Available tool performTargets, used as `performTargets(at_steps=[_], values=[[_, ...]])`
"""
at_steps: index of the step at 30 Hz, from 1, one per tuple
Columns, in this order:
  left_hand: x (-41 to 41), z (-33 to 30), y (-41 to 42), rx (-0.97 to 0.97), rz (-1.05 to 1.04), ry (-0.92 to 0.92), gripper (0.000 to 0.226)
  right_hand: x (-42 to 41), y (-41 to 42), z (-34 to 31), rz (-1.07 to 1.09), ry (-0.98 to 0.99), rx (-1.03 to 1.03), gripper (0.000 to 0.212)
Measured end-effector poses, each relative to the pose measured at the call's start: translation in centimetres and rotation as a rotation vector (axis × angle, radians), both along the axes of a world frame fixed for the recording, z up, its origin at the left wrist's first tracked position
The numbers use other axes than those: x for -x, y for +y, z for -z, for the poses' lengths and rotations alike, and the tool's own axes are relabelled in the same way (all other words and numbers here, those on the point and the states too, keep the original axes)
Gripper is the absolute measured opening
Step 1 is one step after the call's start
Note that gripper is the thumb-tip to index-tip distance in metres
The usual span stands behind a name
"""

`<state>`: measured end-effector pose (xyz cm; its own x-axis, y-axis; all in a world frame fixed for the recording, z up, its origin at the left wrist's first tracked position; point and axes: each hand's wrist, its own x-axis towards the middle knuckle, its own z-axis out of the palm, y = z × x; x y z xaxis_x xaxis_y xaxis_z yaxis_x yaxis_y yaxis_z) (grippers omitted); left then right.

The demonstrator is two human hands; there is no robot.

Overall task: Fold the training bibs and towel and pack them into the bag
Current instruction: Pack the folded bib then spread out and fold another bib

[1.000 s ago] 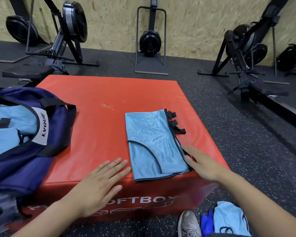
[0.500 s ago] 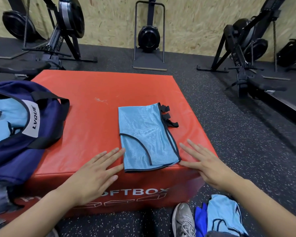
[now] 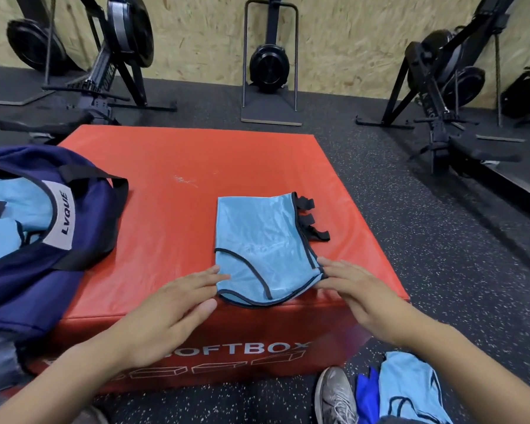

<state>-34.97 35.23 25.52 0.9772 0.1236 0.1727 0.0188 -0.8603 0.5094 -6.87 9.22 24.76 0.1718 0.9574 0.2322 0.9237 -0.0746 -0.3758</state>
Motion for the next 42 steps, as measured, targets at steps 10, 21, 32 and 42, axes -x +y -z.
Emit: performTargets(at_steps=[10,21,32,42], values=[[-2.5,-6.0,1.0,0.605,-0.234,-0.183,0.044,1.1,4.4,-7.7,0.186,0.571,-0.208,0.028],[-10.5,2.7,6.8,0.532,-0.438,0.06,0.054,-4.5,14.3,0.0,0.379,0.305,0.134,0.051],[-10.4,4.1,7.5,-0.316,-0.474,0.204,0.069,-2.4,17.6,-0.8,0.583,-0.397,0.108,0.053],[-6.4,2.9,8.4,-0.441,-0.443,0.168,0.061,0.0,20.0,3.0,0.523,-0.299,0.289,0.084]])
